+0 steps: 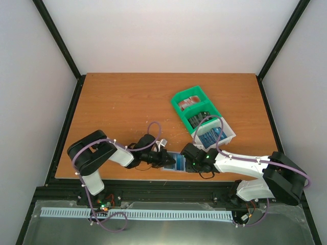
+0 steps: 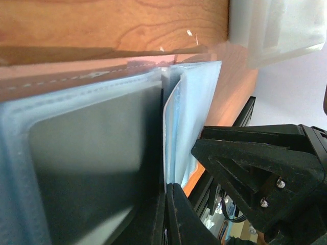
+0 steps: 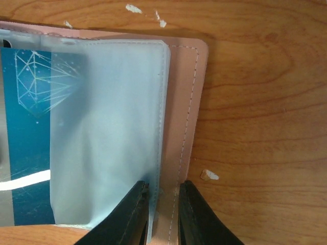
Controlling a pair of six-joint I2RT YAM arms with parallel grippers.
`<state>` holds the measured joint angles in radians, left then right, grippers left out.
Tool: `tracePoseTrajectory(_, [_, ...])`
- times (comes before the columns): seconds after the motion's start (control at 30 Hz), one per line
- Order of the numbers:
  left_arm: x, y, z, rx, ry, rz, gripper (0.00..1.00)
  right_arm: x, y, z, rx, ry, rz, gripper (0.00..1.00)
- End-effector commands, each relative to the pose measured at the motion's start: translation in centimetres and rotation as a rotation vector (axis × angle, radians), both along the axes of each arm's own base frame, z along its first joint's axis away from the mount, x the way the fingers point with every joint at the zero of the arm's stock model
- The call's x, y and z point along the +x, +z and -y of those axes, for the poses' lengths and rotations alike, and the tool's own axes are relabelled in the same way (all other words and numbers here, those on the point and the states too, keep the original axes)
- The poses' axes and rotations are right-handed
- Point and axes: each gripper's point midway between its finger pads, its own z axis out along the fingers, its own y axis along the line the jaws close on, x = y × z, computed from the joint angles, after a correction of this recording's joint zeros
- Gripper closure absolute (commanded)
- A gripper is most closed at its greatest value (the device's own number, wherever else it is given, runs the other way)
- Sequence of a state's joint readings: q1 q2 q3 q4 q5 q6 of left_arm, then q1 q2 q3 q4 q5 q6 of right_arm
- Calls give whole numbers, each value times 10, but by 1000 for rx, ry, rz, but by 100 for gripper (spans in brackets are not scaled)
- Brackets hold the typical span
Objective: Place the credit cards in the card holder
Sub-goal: Insert the credit card into the card holder.
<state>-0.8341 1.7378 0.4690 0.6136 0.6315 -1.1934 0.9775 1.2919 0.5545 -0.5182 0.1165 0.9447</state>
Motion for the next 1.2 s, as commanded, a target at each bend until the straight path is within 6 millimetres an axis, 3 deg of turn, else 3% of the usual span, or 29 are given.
tracePoseTrajectory(0.0, [-8, -3, 10, 2, -61, 2, 96, -18, -20, 15, -51, 1, -74, 82])
tracePoseTrajectory(0.17, [-5, -6, 9, 59, -67, 14, 87, -18, -19, 15, -51, -1, -71, 82])
tracePoseTrajectory(0.5, [-6, -8, 3, 255, -55, 48, 55, -17, -16, 17, -40, -14, -56, 82])
tracePoseTrajectory(0.7, [-4, -14, -16, 389, -9, 53, 46, -18, -14, 16, -12, -16, -51, 82])
tracePoseTrajectory(0.83, [-1, -10, -17, 396, 3, 66, 46, -19, -15, 14, -5, -11, -54, 82])
tracePoseTrajectory(1.0, [0, -9, -9, 372, -12, 73, 64, -19, -16, 13, 4, -10, -54, 82])
tracePoseTrajectory(1.17, [0, -13, 0, 349, -45, 68, 71, -18, -15, 12, 6, -8, -54, 82])
